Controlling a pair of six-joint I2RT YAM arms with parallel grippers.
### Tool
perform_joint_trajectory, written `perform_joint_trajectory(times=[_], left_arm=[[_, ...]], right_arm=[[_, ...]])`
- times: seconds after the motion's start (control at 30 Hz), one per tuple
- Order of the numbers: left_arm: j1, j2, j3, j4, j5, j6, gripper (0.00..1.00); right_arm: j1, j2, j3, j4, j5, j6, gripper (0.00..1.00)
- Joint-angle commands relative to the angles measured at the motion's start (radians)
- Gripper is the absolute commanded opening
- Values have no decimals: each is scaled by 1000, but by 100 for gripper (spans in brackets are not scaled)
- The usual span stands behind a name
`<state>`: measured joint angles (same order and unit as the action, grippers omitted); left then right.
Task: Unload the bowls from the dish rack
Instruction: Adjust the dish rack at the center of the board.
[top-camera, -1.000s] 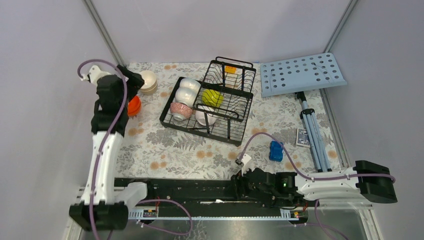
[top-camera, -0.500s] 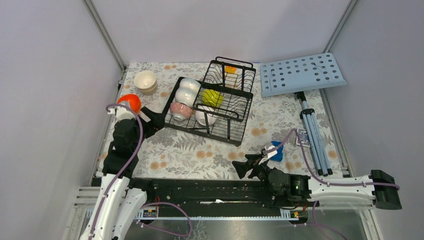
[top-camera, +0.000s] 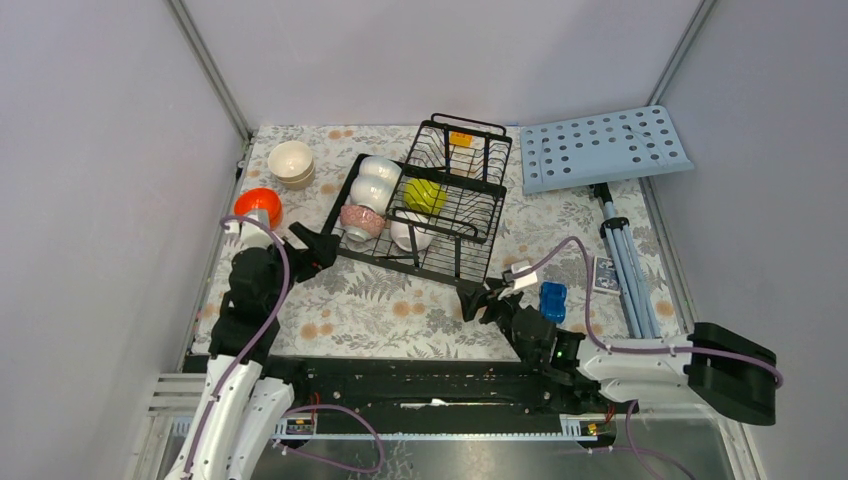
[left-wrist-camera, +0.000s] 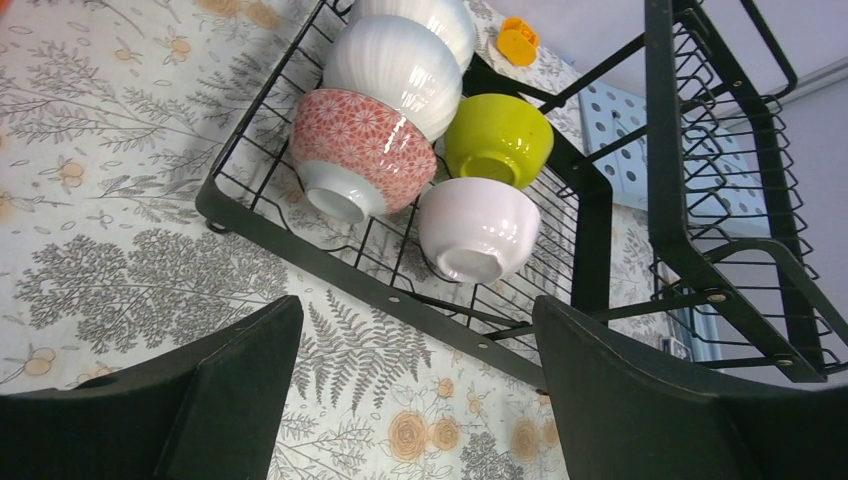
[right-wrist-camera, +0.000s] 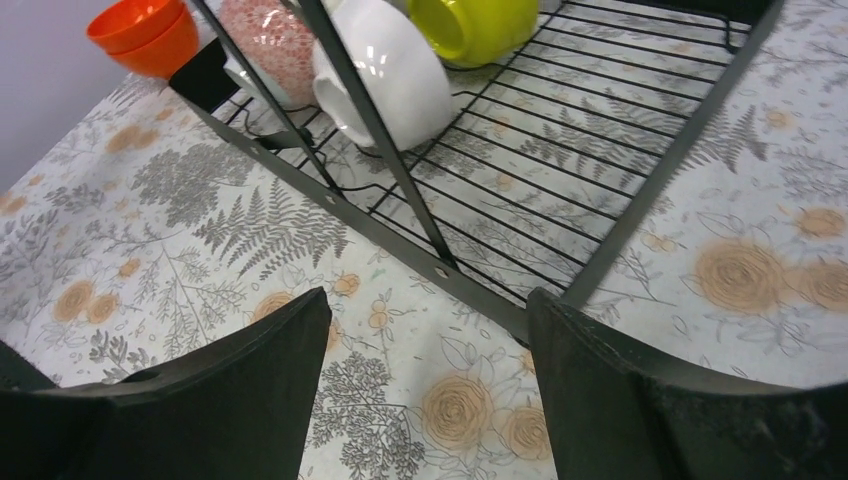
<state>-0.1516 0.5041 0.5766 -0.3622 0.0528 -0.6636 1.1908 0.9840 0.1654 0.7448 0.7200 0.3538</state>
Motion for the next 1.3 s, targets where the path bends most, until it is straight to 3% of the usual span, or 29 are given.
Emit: perform_joint_trajectory(times=[0.0,0.2,0.47,0.7,1.03,1.27], left_arm=[[-5,5,-18,82,66,-12,89],[-9,17,-26,87,85,-23,89],[-38,13,-36,101,113,-27,89],[-52,-4,-42,100,90,-33,89],[-55,5,-40,91,73,-39,89],[-55,21,-37,79,53,-46,89]], right_arm=[[-32,110,-1,350,-91,-112,77],[-47,303,62,493,-69,-159,75],[-141,459,99,584,-40,-37,72],[-187,491,150,524,-45,-42,69],[-231,513,218,328,41,-57,51],[-320,421,178,186,55,42,45]])
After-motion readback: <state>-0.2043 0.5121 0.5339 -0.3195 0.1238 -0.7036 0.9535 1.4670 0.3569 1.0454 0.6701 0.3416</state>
